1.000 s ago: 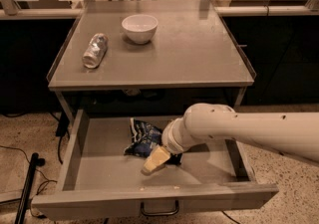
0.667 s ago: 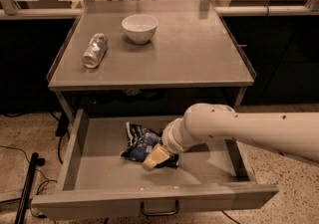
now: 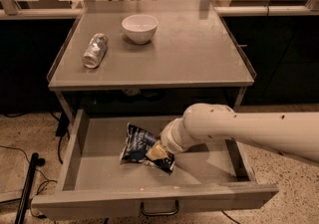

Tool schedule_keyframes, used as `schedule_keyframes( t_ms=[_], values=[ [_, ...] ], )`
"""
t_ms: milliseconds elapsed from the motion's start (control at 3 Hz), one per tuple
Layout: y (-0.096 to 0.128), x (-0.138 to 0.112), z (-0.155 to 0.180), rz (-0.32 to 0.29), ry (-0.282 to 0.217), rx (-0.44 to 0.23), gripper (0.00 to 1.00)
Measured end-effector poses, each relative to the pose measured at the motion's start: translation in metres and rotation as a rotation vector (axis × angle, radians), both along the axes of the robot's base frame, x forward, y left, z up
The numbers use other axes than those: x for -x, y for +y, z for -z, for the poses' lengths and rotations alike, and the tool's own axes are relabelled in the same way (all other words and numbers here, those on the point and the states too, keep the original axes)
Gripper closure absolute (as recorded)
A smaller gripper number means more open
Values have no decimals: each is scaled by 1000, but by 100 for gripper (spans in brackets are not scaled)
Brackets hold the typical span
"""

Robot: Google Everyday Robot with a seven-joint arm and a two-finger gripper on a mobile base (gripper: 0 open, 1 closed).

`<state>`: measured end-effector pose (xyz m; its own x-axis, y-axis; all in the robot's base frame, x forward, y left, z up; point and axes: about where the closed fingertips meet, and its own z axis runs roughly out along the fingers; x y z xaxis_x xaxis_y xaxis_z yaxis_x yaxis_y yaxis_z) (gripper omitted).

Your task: Pick blue chip bag from top drawer and place on counter

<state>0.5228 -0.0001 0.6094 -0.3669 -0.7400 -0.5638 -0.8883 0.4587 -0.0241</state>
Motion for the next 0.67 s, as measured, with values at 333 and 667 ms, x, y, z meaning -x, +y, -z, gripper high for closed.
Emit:
schedule_keyframes(
  t_ms=[333, 667],
  values=[
    [0, 0, 0, 0, 0, 0, 87],
    [-1, 3, -7, -20, 2, -4, 100]
  ],
)
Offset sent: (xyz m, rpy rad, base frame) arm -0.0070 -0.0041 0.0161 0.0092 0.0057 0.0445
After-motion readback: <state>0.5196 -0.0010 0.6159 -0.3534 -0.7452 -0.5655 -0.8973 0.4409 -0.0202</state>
